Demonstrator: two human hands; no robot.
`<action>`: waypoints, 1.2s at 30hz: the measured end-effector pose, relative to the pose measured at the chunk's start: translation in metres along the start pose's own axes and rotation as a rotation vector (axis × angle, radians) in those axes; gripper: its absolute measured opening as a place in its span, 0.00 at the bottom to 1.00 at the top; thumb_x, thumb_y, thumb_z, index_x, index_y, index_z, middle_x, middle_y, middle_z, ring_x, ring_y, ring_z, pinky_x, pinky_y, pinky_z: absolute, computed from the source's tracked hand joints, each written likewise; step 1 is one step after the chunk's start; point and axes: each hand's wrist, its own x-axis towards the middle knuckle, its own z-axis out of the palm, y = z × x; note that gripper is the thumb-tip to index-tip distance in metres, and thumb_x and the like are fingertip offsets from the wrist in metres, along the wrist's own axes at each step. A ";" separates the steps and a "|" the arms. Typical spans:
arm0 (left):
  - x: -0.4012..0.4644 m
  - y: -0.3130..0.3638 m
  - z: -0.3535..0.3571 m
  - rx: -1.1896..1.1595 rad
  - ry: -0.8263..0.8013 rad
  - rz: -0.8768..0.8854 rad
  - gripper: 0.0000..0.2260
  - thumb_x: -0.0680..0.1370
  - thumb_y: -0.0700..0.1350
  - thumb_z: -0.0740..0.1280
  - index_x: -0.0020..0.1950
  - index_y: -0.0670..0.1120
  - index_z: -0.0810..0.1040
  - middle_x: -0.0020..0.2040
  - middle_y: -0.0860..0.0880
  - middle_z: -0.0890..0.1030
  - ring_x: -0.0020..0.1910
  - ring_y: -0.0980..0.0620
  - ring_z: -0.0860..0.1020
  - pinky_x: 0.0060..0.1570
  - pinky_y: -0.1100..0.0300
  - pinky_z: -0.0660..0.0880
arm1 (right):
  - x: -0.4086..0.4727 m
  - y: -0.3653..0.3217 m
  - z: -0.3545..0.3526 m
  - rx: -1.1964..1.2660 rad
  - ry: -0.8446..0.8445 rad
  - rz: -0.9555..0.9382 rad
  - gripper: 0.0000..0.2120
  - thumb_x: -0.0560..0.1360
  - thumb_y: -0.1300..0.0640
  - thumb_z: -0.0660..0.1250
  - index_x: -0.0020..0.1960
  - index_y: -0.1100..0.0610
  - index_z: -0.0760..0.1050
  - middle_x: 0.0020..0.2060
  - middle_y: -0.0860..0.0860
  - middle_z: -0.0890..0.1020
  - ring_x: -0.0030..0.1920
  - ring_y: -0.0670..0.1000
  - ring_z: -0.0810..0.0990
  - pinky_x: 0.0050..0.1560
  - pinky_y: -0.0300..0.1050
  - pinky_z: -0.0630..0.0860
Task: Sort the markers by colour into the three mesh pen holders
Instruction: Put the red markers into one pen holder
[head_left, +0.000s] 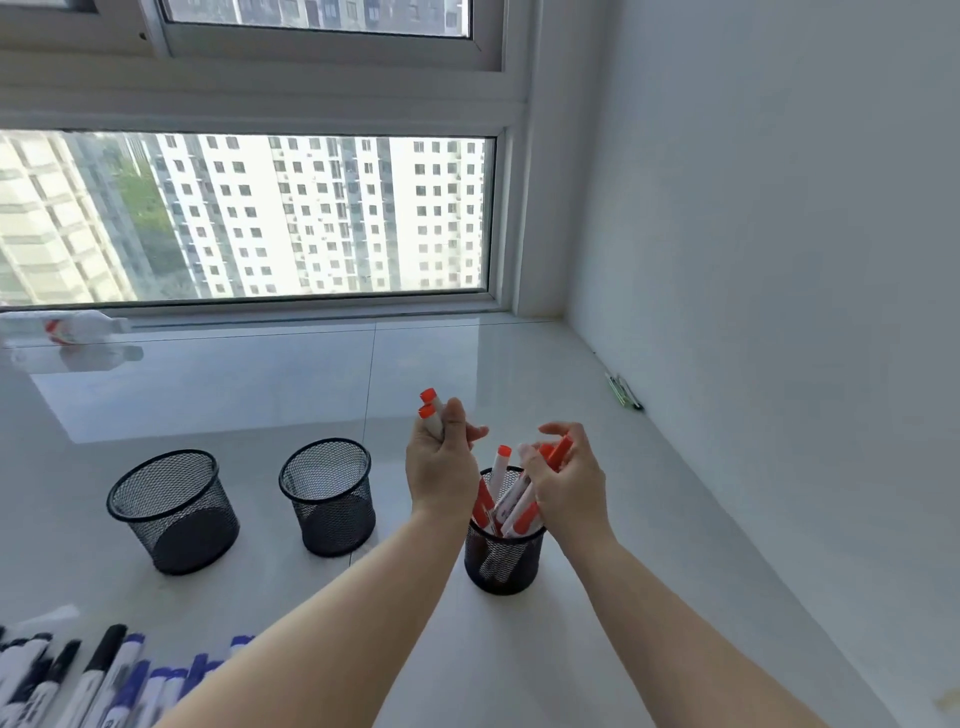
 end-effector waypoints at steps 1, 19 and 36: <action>-0.002 0.000 0.001 0.014 0.002 0.005 0.12 0.78 0.51 0.61 0.38 0.47 0.72 0.30 0.53 0.77 0.38 0.54 0.80 0.47 0.60 0.72 | -0.001 0.000 0.000 -0.017 -0.006 -0.035 0.08 0.74 0.55 0.66 0.49 0.45 0.70 0.38 0.42 0.79 0.37 0.37 0.78 0.35 0.23 0.70; -0.036 -0.032 -0.005 -0.037 -0.083 -0.223 0.04 0.79 0.47 0.61 0.47 0.49 0.74 0.37 0.46 0.77 0.38 0.51 0.78 0.31 0.67 0.75 | -0.010 -0.006 -0.005 -0.296 -0.208 0.004 0.13 0.79 0.53 0.57 0.59 0.51 0.76 0.54 0.49 0.78 0.54 0.47 0.74 0.53 0.37 0.67; -0.040 -0.029 -0.029 0.889 -0.240 0.232 0.27 0.78 0.45 0.63 0.73 0.60 0.57 0.66 0.52 0.69 0.56 0.47 0.76 0.49 0.59 0.69 | -0.022 -0.006 -0.013 -0.401 -0.280 -0.003 0.16 0.80 0.54 0.53 0.66 0.48 0.69 0.59 0.52 0.74 0.60 0.51 0.72 0.56 0.43 0.67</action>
